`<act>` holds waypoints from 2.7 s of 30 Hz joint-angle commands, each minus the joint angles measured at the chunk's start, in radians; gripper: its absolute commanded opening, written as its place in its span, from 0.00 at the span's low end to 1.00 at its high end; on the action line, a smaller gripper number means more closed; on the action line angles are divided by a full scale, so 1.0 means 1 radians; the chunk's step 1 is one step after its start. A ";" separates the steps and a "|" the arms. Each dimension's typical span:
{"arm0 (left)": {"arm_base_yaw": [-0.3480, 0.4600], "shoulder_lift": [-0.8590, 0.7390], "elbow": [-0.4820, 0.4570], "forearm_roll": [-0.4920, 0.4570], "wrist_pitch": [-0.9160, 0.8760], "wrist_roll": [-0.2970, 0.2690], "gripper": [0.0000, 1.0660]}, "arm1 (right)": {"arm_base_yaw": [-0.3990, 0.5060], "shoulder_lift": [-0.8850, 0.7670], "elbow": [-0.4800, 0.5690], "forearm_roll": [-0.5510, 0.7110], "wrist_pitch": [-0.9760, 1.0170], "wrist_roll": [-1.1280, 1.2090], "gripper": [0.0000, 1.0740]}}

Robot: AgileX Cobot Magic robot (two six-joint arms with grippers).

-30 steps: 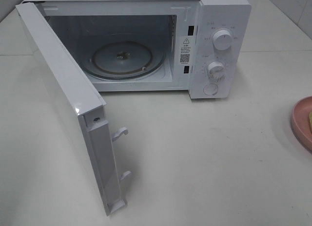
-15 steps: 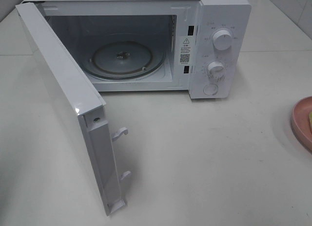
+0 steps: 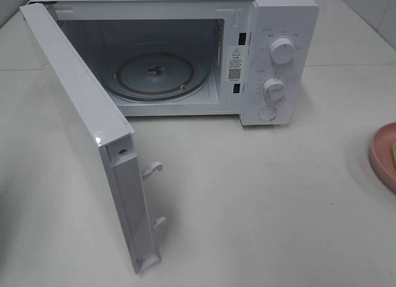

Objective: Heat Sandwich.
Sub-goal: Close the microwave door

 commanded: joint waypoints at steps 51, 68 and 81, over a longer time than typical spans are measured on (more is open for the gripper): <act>-0.695 0.868 -0.343 -0.055 -0.537 -0.037 0.00 | -0.009 -0.028 0.001 -0.002 -0.005 -0.013 0.70; -0.790 1.097 -0.648 -0.089 -0.510 -0.036 0.00 | -0.009 -0.028 0.001 -0.002 -0.005 -0.013 0.70; -0.790 1.251 -0.875 -0.153 -0.427 0.004 0.00 | -0.009 -0.028 0.001 -0.002 -0.005 -0.013 0.70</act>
